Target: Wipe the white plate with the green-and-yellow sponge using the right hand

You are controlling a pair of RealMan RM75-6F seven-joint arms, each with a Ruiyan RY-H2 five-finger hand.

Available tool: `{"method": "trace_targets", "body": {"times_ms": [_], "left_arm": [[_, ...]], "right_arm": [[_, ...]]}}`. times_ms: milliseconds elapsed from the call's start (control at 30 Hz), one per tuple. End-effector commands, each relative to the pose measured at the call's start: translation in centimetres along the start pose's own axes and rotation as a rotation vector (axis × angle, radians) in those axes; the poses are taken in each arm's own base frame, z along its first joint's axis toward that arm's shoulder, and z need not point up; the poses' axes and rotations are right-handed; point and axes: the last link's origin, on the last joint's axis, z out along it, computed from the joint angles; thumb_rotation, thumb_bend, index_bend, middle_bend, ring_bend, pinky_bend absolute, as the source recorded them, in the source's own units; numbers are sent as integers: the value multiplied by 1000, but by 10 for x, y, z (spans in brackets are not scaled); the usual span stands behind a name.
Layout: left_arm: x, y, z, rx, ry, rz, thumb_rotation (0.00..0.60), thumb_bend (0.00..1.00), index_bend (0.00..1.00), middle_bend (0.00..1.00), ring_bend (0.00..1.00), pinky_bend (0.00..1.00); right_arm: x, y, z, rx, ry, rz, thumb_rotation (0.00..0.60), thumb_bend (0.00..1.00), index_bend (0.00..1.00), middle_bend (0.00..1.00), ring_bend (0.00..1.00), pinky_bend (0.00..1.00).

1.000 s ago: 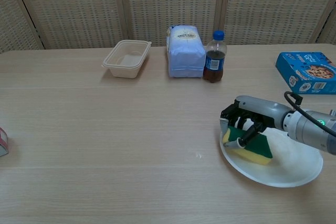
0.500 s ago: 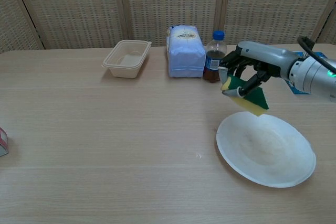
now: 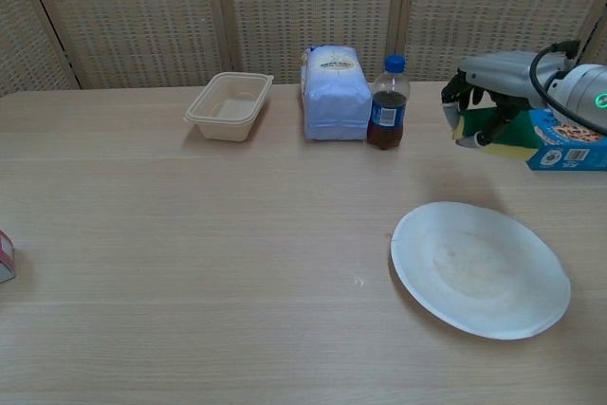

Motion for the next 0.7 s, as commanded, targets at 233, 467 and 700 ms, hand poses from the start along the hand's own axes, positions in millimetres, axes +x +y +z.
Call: {"method": "trace_targets", "body": {"times_ms": [233,467,700], "left_arm": [[0,-2,2,8,-3,-2,600,0,0,0,0,0],[0,-2,2,9,-6,-3,600,0,0,0,0,0],[-2,-1,3,5,-15,2,600,0,0,0,0,0]], "right_arm": [[-17,-4,8,-30,-102,-16,600,293,247,116,104,137],[-19,-9,9,-38,-102,-23,600,287,148,4,1,50],[16,-10,-17,2,6,57,600,284,140,0,0,24]]}}
